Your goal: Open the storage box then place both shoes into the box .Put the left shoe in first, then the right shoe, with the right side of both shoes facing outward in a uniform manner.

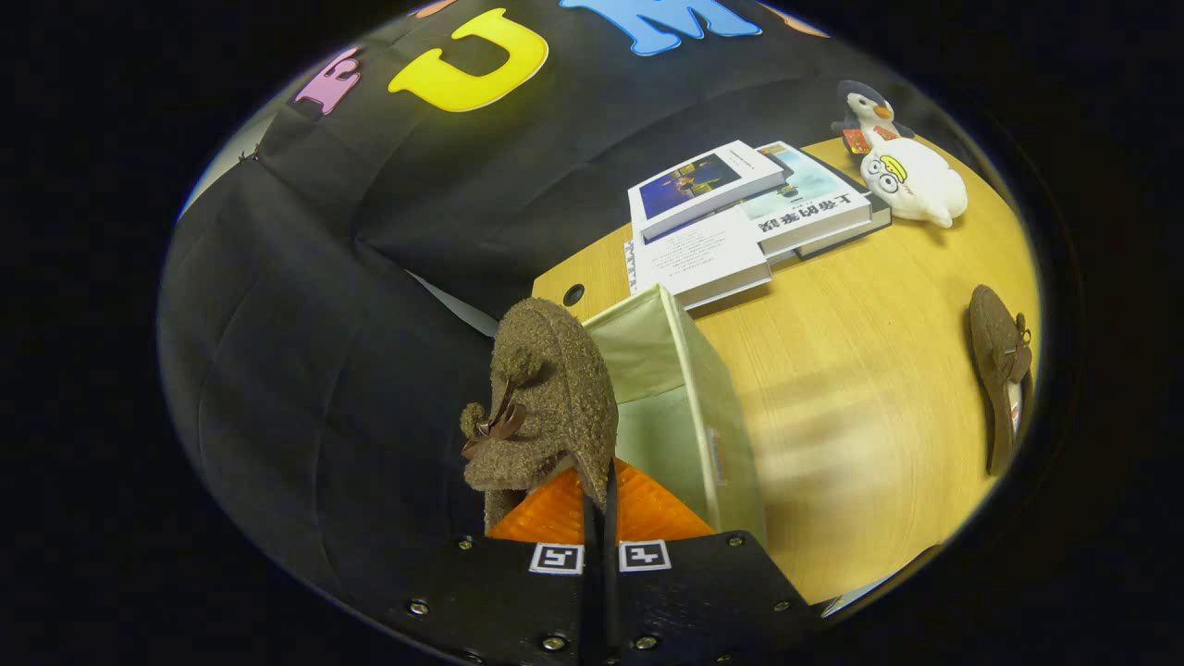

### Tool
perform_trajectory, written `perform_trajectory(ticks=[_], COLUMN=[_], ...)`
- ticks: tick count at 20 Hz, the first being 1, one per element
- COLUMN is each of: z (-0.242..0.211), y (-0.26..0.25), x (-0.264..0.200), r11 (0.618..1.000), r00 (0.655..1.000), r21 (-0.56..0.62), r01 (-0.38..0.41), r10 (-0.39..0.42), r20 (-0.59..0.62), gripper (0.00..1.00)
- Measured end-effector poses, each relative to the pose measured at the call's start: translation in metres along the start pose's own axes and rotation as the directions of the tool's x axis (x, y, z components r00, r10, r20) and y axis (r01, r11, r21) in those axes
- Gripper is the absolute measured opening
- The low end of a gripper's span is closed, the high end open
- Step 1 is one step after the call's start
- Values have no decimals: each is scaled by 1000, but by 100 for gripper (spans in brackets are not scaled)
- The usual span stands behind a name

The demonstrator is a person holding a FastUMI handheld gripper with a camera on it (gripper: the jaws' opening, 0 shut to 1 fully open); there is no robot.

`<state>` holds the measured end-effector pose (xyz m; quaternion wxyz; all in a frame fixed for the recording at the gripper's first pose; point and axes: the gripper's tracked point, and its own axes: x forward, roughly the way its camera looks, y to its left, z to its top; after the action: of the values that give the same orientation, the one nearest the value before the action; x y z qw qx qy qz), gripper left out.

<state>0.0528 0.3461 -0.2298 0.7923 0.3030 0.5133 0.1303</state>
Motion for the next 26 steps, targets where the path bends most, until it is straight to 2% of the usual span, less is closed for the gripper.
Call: perform_trajectory(ticks=[9,14,17,19,20,21,24,26], z=[-48,-55,-57,-55,-55,-58,-57,-51], y=[-1,-4,2,8,15,24,24,26], x=[53,66,69,69,69,69,60,50], r11=[996,990,993,996,999,1000,997,992], r00=[995,989,991,994,996,996,996,997], r21=[37,33,5,-17,-22,-20,-83,-128], r01=[83,134,117,84,46,13,-5,-22], r10=[-80,-132,-117,-85,-48,-15,-2,13], r20=[-64,-63,-64,-69,-74,-87,-92,-71], gripper=[0,0,3,13,30,41,99,98])
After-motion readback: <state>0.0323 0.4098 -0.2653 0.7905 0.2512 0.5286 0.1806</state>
